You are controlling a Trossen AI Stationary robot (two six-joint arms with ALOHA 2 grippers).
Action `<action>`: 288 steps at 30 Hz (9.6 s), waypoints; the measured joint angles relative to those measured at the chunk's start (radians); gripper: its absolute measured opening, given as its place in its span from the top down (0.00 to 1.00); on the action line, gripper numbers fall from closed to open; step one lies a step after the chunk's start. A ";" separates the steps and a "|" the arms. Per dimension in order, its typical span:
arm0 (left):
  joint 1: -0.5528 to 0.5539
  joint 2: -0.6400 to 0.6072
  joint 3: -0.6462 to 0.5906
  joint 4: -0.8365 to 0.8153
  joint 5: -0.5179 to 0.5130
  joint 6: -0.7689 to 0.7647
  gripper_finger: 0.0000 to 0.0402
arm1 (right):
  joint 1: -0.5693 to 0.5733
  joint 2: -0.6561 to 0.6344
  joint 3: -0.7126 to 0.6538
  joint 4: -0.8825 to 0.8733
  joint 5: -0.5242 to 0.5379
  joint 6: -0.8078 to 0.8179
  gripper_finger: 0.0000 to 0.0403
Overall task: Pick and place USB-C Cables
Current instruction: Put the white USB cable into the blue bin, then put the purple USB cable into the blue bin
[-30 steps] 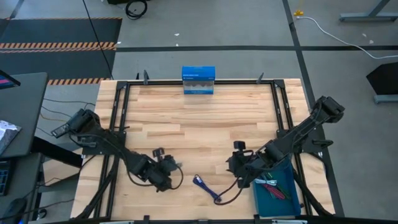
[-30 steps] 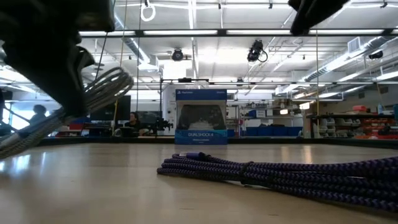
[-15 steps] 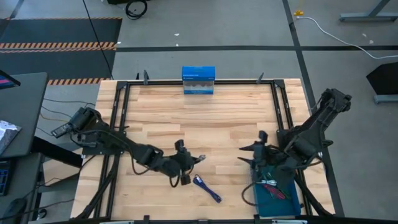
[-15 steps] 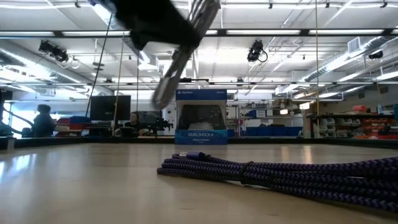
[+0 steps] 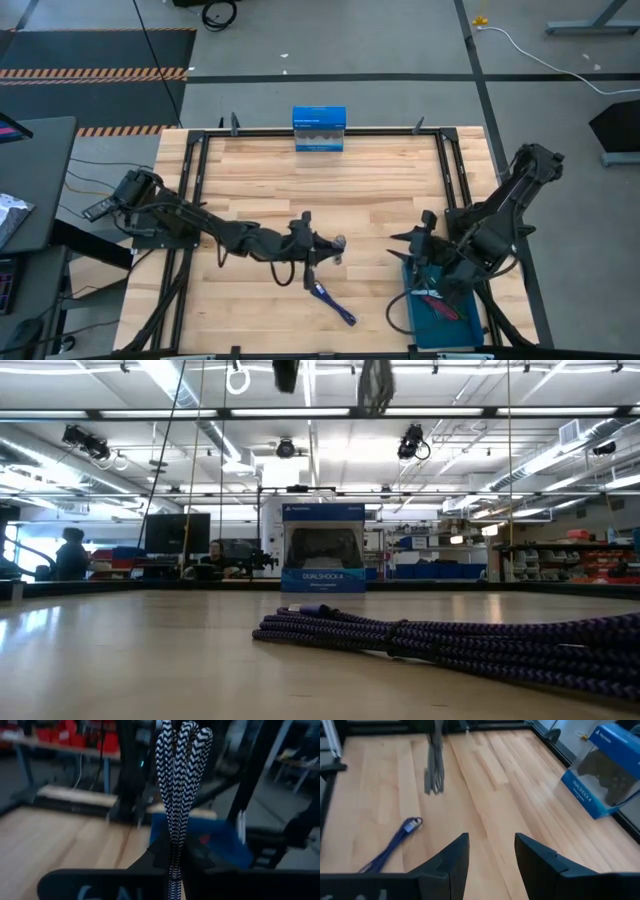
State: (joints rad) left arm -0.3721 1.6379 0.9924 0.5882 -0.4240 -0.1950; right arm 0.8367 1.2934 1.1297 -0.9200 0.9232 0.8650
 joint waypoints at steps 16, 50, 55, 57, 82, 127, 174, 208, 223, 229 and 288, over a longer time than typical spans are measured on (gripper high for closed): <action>-0.015 -0.002 0.002 0.144 0.003 0.028 0.94 | -0.093 0.220 0.000 0.064 0.016 -0.099 0.59; -0.070 0.000 0.001 0.206 0.055 0.076 0.93 | -0.269 0.257 -0.212 0.941 -0.299 -0.702 0.61; -0.070 0.000 0.001 0.176 0.055 0.077 0.93 | -0.274 0.251 -0.213 1.008 -0.354 -0.737 0.61; -0.071 0.000 0.001 0.164 0.056 0.091 0.93 | -0.273 0.238 -0.213 1.013 -0.363 -0.736 0.61; -0.079 0.000 0.000 -0.041 -0.069 0.192 0.93 | -0.270 0.201 -0.212 1.002 -0.384 -0.730 0.47; -0.065 0.031 0.000 0.088 0.032 0.218 0.86 | -0.285 0.203 -0.212 1.081 -0.291 -0.790 0.95; -0.158 -0.062 0.001 -0.063 -0.141 0.237 0.74 | -0.149 -0.183 -0.212 0.118 -0.628 0.017 0.95; -0.146 -0.060 0.001 -0.117 -0.141 0.104 0.74 | 0.187 -0.048 -0.359 -0.088 -0.994 0.896 0.87; -0.146 -0.060 0.001 -0.115 -0.144 0.093 0.74 | 0.210 -0.030 -0.382 0.025 -0.977 0.856 0.63; -0.145 -0.060 0.001 -0.115 -0.144 0.093 0.74 | 0.206 -0.033 -0.307 0.044 -0.921 0.744 0.55; -0.221 -0.149 0.000 -0.445 -0.239 -0.114 0.74 | -0.228 0.738 0.192 0.523 -0.840 -0.283 0.53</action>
State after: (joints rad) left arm -0.5932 1.4893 0.9928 0.1428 -0.6632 -0.3092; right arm 0.6084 2.0309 1.3216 -0.3975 0.0836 0.5819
